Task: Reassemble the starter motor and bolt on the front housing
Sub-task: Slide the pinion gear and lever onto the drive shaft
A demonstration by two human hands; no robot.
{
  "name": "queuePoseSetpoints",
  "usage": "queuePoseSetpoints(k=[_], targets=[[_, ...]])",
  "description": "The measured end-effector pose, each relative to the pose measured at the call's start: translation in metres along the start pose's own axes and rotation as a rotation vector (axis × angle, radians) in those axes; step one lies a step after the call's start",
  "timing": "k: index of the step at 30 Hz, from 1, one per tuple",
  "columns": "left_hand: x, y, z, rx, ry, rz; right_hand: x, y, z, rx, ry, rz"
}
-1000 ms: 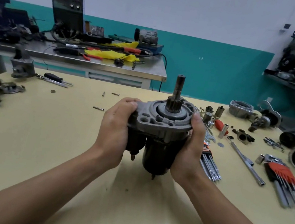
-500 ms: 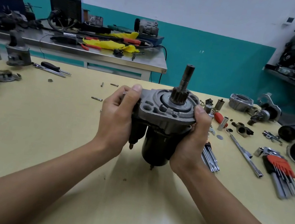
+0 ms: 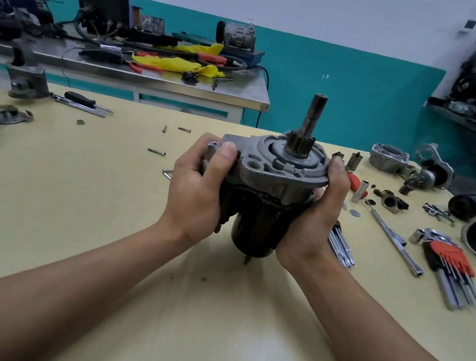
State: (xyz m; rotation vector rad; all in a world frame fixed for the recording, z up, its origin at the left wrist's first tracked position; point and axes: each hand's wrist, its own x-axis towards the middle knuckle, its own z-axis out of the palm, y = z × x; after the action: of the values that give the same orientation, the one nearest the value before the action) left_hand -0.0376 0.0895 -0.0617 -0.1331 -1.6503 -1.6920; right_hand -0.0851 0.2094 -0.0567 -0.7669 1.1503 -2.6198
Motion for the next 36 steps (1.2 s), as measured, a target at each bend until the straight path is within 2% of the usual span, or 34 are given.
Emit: queuePoseSetpoints(k=[19,36], targets=[[0.005,0.007,-0.002,-0.138,0.089,-0.117,0.001,-0.002,0.001,-0.084,-0.081,-0.004],[0.018,0.007,-0.023,0.02,0.125,-0.063,0.017,0.017,0.015,-0.045,-0.09,0.06]])
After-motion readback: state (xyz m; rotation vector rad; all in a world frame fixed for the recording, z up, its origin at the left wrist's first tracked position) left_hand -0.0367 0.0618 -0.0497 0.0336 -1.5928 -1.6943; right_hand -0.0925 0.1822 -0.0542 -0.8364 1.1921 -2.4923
